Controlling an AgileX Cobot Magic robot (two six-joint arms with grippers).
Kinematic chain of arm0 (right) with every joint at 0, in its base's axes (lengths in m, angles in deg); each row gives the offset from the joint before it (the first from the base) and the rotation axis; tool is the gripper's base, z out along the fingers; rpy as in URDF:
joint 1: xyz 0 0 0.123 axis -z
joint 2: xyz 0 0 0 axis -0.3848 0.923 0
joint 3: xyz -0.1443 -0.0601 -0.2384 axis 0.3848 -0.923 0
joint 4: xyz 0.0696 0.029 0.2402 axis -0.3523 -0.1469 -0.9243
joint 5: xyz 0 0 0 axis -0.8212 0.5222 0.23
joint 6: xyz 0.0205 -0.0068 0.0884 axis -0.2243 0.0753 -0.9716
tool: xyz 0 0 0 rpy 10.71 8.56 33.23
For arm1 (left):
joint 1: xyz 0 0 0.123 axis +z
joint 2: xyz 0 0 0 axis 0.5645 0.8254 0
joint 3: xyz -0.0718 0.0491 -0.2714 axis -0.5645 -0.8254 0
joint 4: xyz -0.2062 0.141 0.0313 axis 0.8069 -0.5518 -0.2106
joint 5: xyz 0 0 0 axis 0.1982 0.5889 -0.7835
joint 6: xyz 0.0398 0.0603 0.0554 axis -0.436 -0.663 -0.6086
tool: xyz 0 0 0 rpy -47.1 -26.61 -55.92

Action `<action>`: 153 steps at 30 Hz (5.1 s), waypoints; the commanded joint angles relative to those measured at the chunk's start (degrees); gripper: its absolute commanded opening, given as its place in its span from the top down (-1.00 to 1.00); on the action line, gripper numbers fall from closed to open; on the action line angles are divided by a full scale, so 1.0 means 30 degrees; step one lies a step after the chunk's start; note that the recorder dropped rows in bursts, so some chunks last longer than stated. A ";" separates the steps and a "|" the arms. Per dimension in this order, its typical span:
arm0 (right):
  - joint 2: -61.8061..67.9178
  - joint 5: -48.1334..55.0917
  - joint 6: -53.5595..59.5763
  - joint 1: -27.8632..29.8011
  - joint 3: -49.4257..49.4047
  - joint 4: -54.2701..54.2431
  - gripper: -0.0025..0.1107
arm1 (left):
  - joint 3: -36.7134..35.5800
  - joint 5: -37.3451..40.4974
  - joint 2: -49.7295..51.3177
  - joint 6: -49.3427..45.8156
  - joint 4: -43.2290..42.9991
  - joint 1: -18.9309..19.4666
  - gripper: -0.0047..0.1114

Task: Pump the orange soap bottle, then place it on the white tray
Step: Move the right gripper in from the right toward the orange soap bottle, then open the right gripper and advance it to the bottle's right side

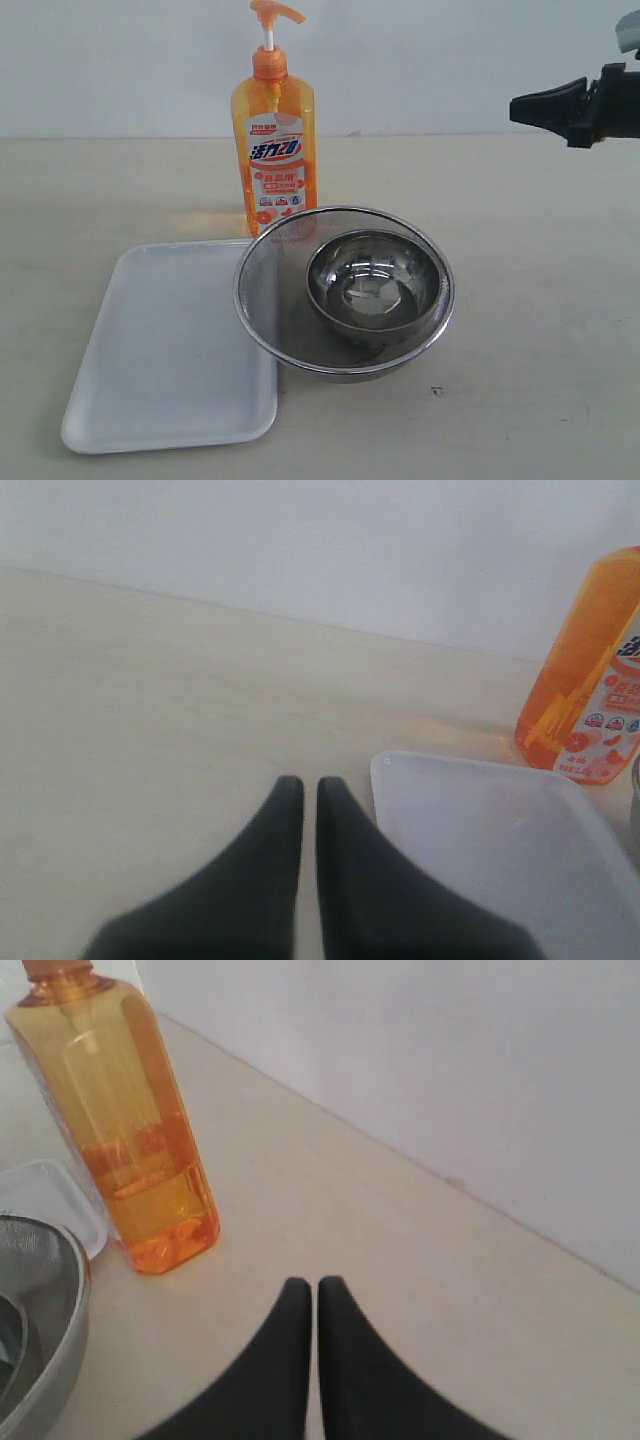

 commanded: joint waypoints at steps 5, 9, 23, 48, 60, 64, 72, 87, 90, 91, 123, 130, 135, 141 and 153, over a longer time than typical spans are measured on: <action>0.0535 -0.0313 -0.1349 0.0018 0.1569 0.2064 0.96 | -0.0049 0.0037 -0.0052 -0.0010 0.0021 -0.0094 0.84; 0.0535 -0.0313 -0.1313 -0.0539 0.1569 0.2183 0.96 | -0.0049 0.0037 -0.0052 -0.0010 0.0021 -0.0094 0.84; 0.0535 0.0521 -0.1400 -0.3323 0.1569 0.1616 0.54 | -0.0049 0.0037 -0.0052 -0.0010 0.0021 -0.0094 0.84; 0.0535 0.1456 -0.2684 -0.3323 0.1569 0.0165 -0.88 | -0.0049 0.0037 -0.0052 -0.0010 0.0021 -0.0094 0.84; 0.0535 0.1322 0.1463 -0.3929 0.1569 0.0123 -0.88 | -0.0049 0.0037 -0.0052 -0.0010 0.0021 -0.0094 0.84; 0.0535 0.1504 0.2704 -0.4546 0.1569 -0.0685 -0.88 | -0.0049 0.0037 -0.0052 -0.0010 0.0021 -0.0094 0.84; 0.1034 0.1756 0.3546 -0.5266 0.1742 -0.1817 -0.88 | -0.0049 0.0037 -0.0052 -0.0010 0.0021 -0.0094 0.84; 0.4663 0.1233 -0.0581 -0.5266 0.6301 -0.1953 0.05 | -0.0049 0.0037 -0.0052 -0.0010 0.0021 -0.0094 0.84; 0.4663 0.2049 -0.0626 -0.5266 0.6301 -0.2114 -0.35 | -0.0049 0.0037 -0.0052 -0.0010 0.0021 -0.0094 0.84; 0.4663 0.2170 -0.0691 -0.5266 0.6301 -0.2114 -0.49 | -0.0049 0.0037 -0.0052 -0.0010 0.0021 -0.0094 0.84; 0.4663 0.1941 0.0975 -0.5227 0.6301 -0.4838 -0.90 | -0.0049 0.0037 -0.0052 -0.0010 0.0021 -0.0094 0.84; 0.4663 0.2521 0.1407 -0.5261 0.6301 -0.4509 -0.90 | -0.0049 0.0037 -0.0052 -0.0010 0.0021 -0.0094 0.84; 0.4663 0.2035 0.1681 -0.5430 0.6301 -0.2376 -0.90 | -0.0049 0.0037 -0.0052 -0.0010 0.0021 -0.0094 0.84; 0.4663 0.2141 0.1721 -0.6372 0.6301 -0.1487 -0.90 | -0.0049 0.0037 -0.0052 -0.0010 0.0021 -0.0094 0.84; 0.4698 0.3062 0.1064 -0.8263 0.7420 -0.1246 -0.90 | -0.0049 0.0037 -0.0052 -0.0010 0.0021 -0.0094 0.84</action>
